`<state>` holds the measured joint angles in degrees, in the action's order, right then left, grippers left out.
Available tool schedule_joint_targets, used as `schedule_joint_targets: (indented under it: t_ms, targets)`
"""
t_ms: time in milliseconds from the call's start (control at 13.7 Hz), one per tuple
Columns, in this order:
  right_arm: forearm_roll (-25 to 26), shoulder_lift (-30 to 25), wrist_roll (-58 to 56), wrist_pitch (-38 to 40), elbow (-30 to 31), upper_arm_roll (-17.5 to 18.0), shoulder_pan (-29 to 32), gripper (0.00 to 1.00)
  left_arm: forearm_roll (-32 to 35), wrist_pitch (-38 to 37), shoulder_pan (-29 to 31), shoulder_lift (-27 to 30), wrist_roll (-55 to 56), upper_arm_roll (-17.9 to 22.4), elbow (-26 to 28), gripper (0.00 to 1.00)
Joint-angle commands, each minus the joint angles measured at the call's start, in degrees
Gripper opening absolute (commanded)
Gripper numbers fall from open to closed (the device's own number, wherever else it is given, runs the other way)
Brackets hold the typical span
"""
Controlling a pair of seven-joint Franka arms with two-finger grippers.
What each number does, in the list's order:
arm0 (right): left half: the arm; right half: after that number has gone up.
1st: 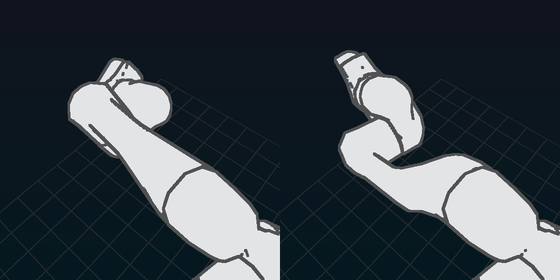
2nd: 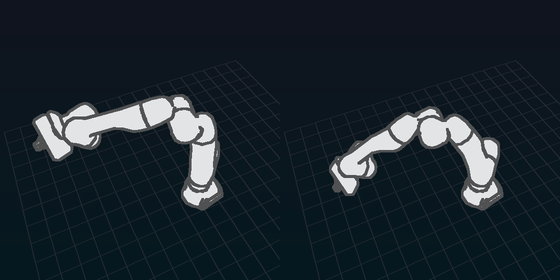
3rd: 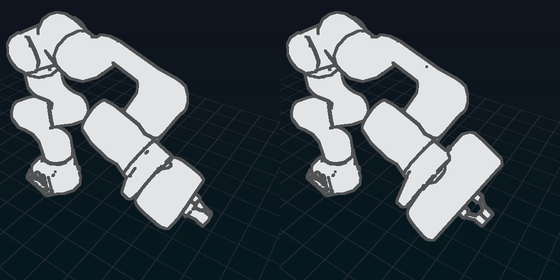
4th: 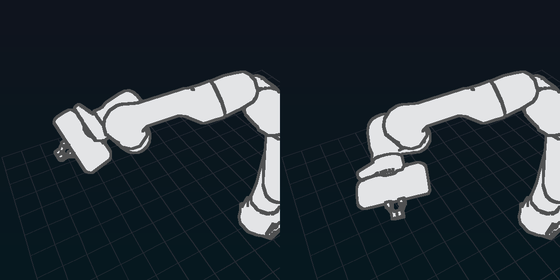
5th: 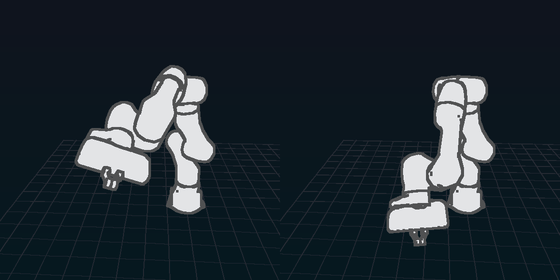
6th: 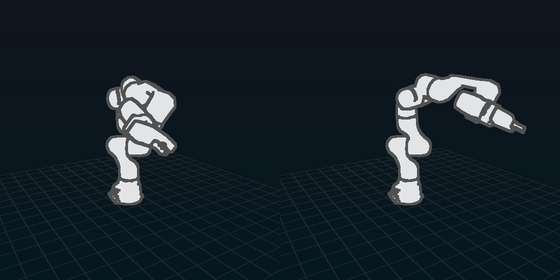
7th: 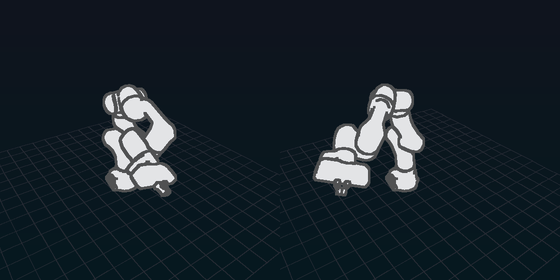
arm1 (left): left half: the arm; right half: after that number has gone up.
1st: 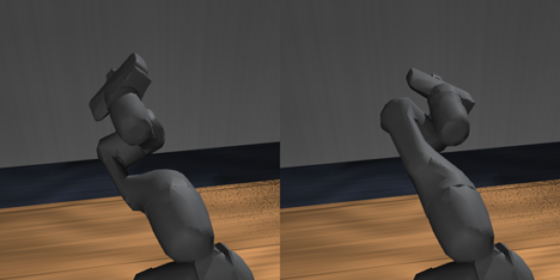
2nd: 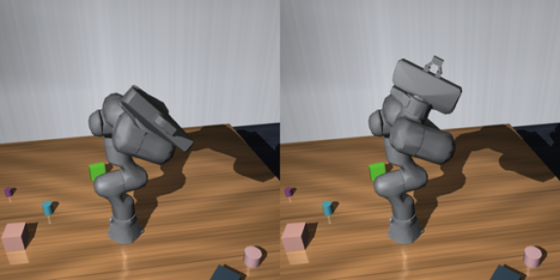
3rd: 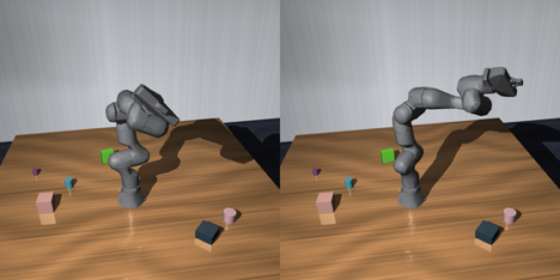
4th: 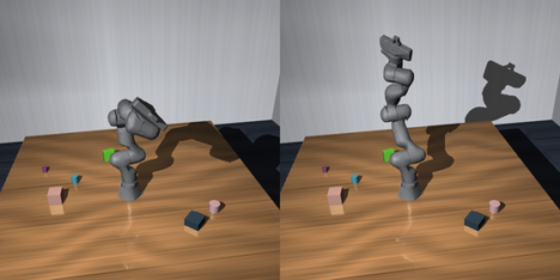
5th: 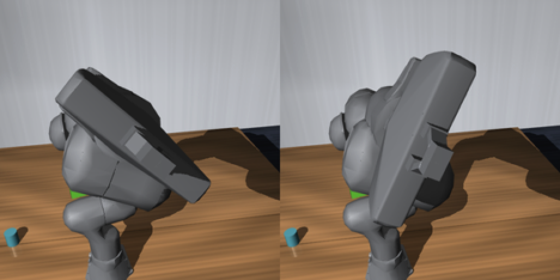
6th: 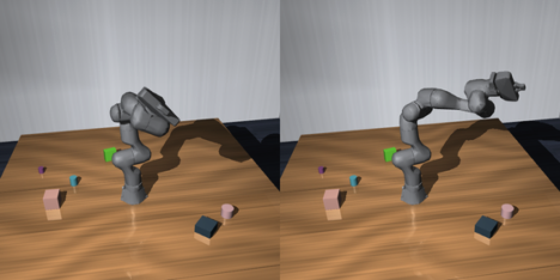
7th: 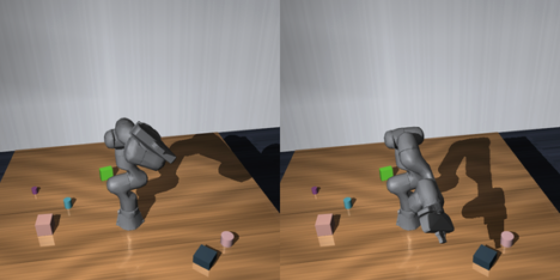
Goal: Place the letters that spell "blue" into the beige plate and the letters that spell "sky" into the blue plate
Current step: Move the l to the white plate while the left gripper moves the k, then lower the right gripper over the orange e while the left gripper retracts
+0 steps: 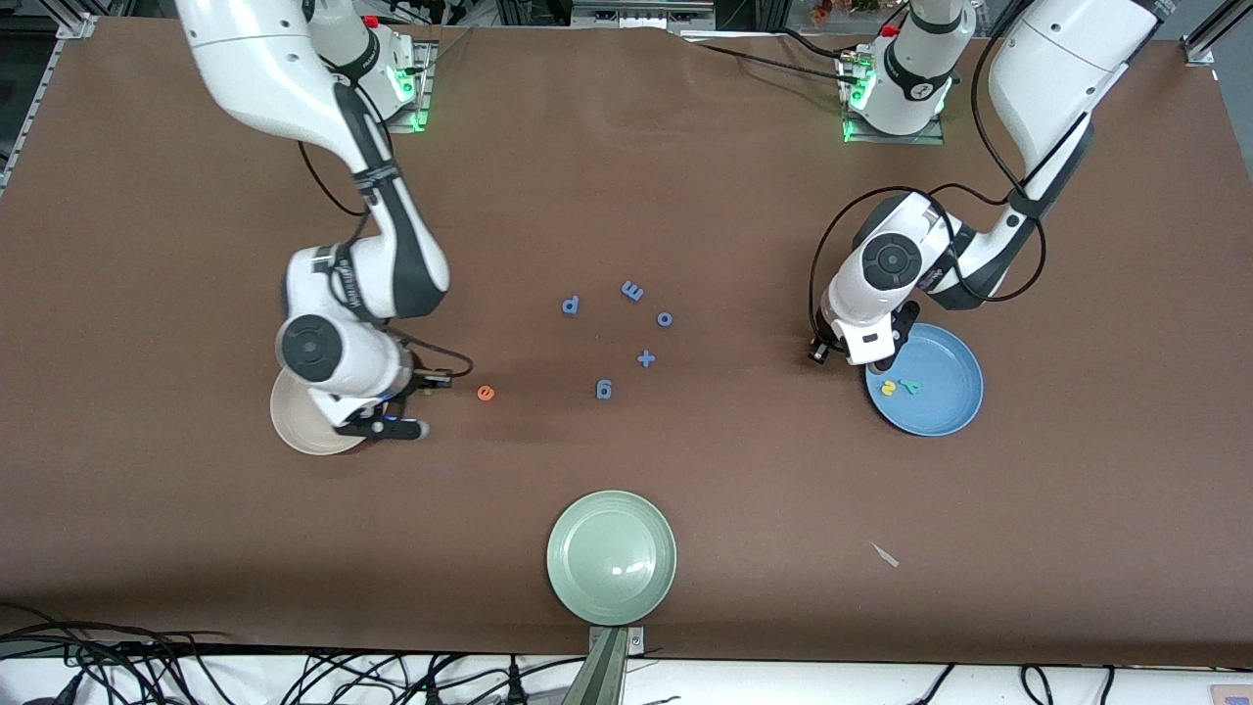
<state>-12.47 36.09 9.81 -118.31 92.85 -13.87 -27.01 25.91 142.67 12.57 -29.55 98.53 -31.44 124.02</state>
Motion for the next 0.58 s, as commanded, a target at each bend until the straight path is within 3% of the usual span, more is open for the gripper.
schedule_joint_targets:
  t_ms: [0, 219, 365, 511]
  targets:
    - [0.0, -0.1, -8.4, 3.6, -1.5, -3.1, 1.0, 0.04, 1.5, -5.1, 2.1, 5.0, -1.0, -0.3, -1.0, 0.08]
    - [-0.3, 0.5, -14.6, 3.6, -1.2, -5.7, 2.5, 0.08, -0.7, -10.5, 5.6, 6.0, -9.3, -0.6, -4.4, 0.08]
    - [-0.5, 0.5, -14.3, 3.6, -1.1, -5.7, 2.5, 0.28, -0.7, -10.7, 9.3, 5.9, -13.7, -0.6, -4.6, 0.08]
    - [-1.0, 0.4, -13.4, 3.6, -1.2, -5.7, 2.1, 0.34, -0.2, -10.0, 11.4, 5.1, -16.1, -0.6, -4.5, 0.10]
